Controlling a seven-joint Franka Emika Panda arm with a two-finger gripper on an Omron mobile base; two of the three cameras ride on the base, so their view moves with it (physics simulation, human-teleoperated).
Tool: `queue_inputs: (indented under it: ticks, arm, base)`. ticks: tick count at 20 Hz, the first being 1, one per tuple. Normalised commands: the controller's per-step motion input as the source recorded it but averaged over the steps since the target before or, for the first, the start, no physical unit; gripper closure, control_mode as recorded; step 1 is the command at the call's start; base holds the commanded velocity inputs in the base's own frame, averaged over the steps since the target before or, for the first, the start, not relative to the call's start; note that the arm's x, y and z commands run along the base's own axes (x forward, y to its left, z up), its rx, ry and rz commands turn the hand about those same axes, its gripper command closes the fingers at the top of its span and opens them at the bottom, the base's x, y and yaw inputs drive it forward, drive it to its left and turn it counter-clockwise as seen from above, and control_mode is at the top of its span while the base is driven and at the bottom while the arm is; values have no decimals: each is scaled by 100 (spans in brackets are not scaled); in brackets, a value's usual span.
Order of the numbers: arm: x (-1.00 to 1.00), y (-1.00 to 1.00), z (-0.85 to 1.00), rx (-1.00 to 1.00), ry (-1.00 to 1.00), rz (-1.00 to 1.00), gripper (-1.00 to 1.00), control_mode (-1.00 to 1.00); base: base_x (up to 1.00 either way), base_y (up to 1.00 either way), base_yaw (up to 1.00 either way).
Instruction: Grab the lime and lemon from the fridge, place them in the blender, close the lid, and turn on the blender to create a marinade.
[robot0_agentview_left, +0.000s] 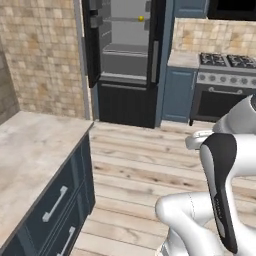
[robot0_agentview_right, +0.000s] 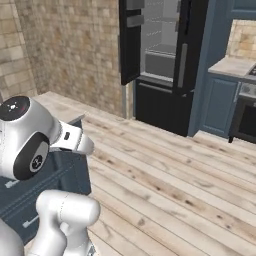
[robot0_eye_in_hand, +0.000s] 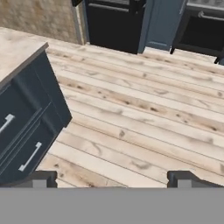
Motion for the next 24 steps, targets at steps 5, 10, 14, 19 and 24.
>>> queue_inputs:
  ticks: [5, 10, 14, 19, 24]
  arm:
    - [0, 0, 0, 0, 0, 0, -100, 100]
    - [0, 0, 0, 0, 0, 0, -100, 100]
    - [0, 0, 0, 0, 0, 0, -100, 100]
    - [0, 0, 0, 0, 0, 0, -100, 100]
    - [0, 0, 0, 0, 0, 0, -100, 100]
  base:
    - [100, -7, 0]
    - [100, -9, 11]
    - [100, -10, 13]
    - [100, -17, 17]
    - [100, -1, 11]
